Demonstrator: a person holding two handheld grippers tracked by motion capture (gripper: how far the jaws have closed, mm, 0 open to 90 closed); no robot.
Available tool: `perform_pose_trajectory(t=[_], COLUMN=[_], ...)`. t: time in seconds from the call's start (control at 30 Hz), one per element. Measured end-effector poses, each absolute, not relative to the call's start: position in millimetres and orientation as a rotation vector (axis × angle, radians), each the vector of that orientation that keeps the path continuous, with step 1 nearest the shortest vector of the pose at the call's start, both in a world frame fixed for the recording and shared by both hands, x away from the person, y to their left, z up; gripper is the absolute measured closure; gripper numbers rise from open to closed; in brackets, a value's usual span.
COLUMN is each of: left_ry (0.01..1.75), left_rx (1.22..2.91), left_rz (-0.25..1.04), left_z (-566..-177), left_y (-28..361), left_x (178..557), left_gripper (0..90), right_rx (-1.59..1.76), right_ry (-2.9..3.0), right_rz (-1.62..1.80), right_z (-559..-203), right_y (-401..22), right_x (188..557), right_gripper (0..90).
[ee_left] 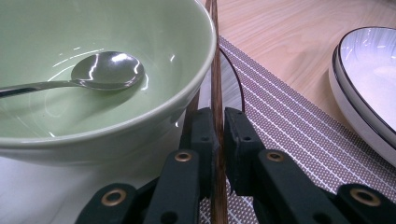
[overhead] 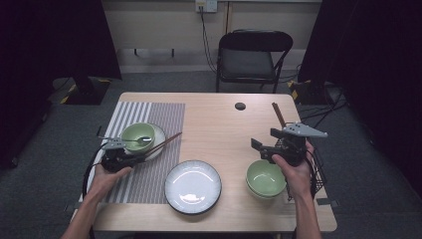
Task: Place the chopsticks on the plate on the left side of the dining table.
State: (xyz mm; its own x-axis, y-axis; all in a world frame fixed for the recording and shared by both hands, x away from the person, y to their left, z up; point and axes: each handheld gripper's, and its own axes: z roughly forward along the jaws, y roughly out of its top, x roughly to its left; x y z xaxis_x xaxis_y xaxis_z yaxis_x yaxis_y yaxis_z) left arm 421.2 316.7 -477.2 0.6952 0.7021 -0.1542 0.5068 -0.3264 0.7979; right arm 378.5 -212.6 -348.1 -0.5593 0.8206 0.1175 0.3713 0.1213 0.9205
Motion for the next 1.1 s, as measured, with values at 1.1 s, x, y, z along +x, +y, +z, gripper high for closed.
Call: perform_pose_trajectory(t=[1.1], left_ry=[0.932], left_rx=[1.984], left_rz=[0.263], left_z=[-474], left_y=[312], left_x=[420], left_gripper=[88.0], right_rx=[1.159], right_ry=[1.968], right_rz=[1.433], right_z=[-346], right_y=[-216], right_x=[377], right_gripper=[16.3])
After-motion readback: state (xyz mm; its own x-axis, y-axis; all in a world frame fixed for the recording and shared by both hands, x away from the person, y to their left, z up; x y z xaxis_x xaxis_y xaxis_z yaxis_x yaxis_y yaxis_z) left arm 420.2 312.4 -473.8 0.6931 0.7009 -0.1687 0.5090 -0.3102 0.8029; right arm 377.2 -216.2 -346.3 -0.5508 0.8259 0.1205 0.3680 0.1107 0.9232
